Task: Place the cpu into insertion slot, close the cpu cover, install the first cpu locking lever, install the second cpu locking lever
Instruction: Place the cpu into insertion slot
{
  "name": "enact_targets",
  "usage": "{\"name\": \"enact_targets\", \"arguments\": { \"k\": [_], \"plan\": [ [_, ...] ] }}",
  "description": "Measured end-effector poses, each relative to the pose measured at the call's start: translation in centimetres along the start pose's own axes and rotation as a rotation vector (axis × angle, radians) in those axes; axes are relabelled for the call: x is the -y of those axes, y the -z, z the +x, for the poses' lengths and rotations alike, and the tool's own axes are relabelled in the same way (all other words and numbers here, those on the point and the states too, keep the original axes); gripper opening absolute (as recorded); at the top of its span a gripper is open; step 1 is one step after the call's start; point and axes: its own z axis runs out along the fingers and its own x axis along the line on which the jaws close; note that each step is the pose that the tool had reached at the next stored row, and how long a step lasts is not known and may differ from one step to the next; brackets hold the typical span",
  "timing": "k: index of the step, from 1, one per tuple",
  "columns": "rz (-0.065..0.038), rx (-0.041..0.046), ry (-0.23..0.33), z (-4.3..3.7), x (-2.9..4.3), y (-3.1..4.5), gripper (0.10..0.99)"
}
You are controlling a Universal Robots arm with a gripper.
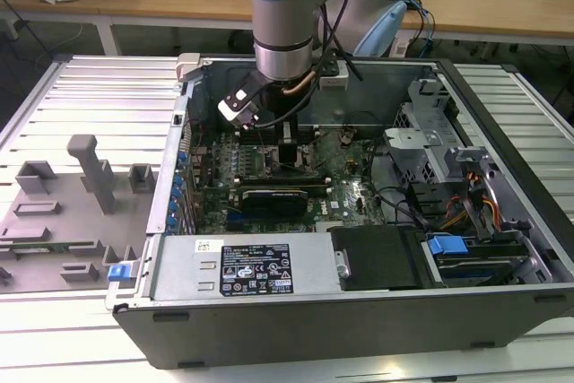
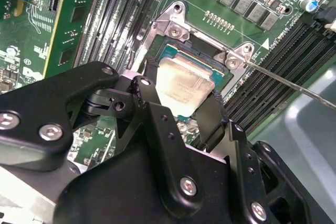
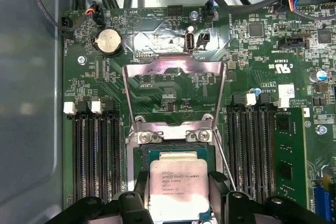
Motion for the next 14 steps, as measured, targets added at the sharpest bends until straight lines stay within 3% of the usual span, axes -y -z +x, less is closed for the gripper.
{"name": "enact_targets", "arguments": {
  "k": [14],
  "plan": [
    [0.000, -0.0001, 0.000, 0.35, -0.04, -0.31, 0.541]
  ]
}}
